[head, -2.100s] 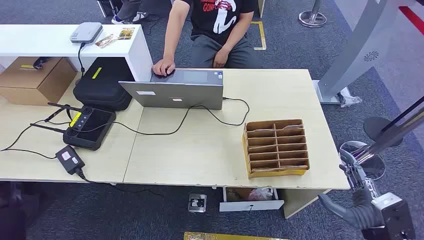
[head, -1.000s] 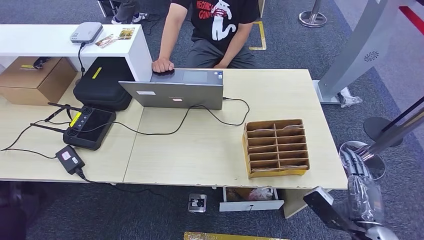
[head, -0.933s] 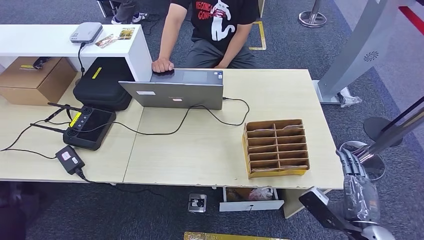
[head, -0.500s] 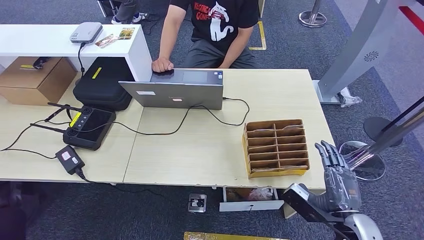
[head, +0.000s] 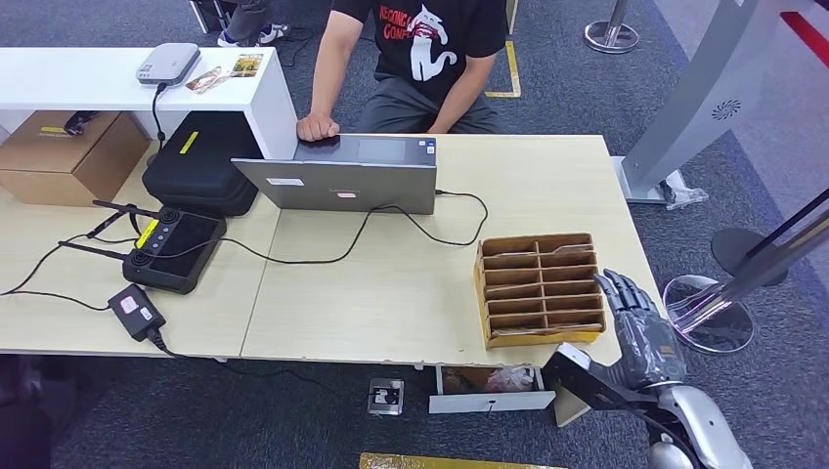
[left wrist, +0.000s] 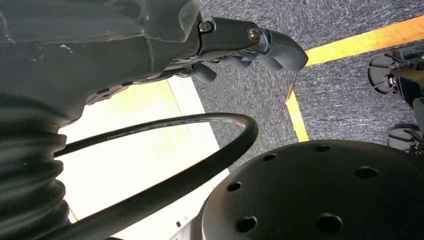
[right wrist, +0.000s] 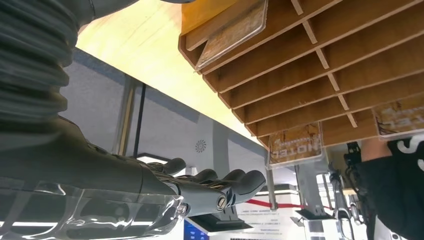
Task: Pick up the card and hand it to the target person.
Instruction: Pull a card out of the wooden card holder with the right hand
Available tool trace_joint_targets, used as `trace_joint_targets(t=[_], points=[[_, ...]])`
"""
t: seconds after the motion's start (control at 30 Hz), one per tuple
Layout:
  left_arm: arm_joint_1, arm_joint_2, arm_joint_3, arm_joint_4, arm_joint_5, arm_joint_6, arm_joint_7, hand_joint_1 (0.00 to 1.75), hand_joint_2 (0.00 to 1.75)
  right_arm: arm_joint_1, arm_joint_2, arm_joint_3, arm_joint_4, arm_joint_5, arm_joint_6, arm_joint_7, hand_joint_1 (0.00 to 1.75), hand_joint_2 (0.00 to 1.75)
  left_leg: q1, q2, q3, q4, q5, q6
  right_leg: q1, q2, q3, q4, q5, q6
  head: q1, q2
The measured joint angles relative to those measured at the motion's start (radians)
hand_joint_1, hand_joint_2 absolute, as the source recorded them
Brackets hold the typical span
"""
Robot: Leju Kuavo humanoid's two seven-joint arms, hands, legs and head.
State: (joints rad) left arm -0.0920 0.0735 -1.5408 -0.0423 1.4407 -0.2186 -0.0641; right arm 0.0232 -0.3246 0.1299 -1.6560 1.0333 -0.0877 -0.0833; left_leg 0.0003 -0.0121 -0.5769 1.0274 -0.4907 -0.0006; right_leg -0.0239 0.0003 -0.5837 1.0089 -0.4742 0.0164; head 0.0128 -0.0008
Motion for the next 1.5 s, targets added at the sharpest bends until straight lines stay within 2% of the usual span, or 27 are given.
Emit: trace_joint_targets(t=[0.77,0.93,1.07,1.27,1.5], points=[[0.0,0.0,0.0,0.0,0.005,0.001,0.0,0.0,1.75,-0.027,-0.008,0.032,0.07,0.03,0.01,0.03,0.03,1.75,0.0,0.0,0.0,0.0,0.0,0.0,0.001,0.0,0.0,0.0,0.0,0.0,0.0,0.0],[0.001,0.0,0.0,0.0,0.006,0.003,-0.002,0.0,1.75,-0.026,-0.008,0.033,0.071,0.03,0.012,0.03,0.12,1.75,0.0,0.0,0.0,0.0,0.0,0.0,0.001,0.0,0.0,0.0,0.0,0.0,0.0,0.0],[0.001,0.0,0.0,0.0,0.008,0.004,-0.008,0.0,1.75,-0.026,-0.008,0.034,0.074,0.03,0.014,0.029,0.37,1.75,0.0,0.0,0.0,0.0,0.0,0.0,0.001,0.0,0.0,0.0,0.0,0.0,0.0,0.0],[0.001,0.0,0.0,0.0,0.007,0.004,-0.008,0.0,1.75,-0.026,-0.008,0.034,0.075,0.032,0.014,0.034,0.57,1.75,0.0,0.0,0.0,0.0,0.0,0.0,0.001,0.0,0.0,0.0,0.0,0.0,0.0,0.0],[0.001,0.0,0.0,0.0,0.006,0.0,-0.008,0.0,1.75,-0.02,-0.007,0.034,0.074,0.039,0.014,0.042,0.46,1.75,0.0,0.0,0.0,0.0,0.0,0.0,0.001,0.0,0.0,0.0,0.0,0.0,0.0,0.0]])
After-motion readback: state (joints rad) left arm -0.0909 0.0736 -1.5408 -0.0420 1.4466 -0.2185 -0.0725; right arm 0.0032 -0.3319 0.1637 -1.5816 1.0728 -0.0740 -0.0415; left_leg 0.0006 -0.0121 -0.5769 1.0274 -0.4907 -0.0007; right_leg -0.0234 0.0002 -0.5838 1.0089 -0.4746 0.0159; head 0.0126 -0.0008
